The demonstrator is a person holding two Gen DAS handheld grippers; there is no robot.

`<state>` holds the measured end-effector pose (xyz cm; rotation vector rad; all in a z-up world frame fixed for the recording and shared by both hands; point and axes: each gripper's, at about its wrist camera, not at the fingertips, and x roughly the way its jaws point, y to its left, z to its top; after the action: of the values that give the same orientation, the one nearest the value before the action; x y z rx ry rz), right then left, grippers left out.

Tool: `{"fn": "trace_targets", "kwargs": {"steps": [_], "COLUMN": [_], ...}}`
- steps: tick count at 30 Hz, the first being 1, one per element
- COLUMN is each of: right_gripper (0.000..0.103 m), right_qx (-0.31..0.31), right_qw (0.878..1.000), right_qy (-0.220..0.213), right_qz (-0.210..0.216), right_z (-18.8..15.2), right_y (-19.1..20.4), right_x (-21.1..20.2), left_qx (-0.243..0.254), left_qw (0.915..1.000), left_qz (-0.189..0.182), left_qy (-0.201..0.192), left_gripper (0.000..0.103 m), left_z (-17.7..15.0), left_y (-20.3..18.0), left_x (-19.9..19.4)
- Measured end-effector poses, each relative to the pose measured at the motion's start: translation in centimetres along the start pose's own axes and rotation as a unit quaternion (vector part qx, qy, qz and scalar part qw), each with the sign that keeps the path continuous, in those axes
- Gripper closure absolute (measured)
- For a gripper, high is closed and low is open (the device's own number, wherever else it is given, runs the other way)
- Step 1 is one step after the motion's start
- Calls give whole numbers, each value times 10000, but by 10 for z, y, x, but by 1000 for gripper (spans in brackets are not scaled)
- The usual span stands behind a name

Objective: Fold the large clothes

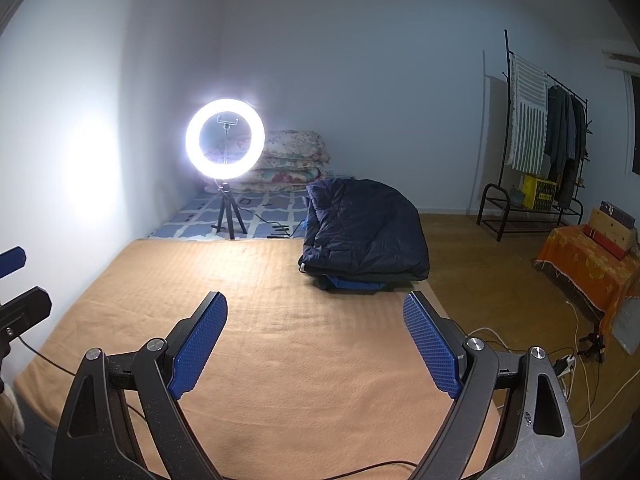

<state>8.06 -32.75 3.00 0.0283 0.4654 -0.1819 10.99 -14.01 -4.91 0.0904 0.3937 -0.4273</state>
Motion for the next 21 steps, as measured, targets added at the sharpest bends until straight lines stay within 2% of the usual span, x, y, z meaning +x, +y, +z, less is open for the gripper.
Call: {"fn": "trace_targets", "kwargs": {"steps": [21], "right_gripper": [13], "right_qx": [-55], "right_qw": [10000], "right_qy": [34], "right_qz": [24], "right_z": [-4], "right_y": [0], "right_x": [2], "left_qx": [3], "left_qw": [10000], "left_qz": [-3], "left_qy": [-1], "left_gripper": [0], "left_z": [-1], "left_y": [0], "left_x": [-1]}}
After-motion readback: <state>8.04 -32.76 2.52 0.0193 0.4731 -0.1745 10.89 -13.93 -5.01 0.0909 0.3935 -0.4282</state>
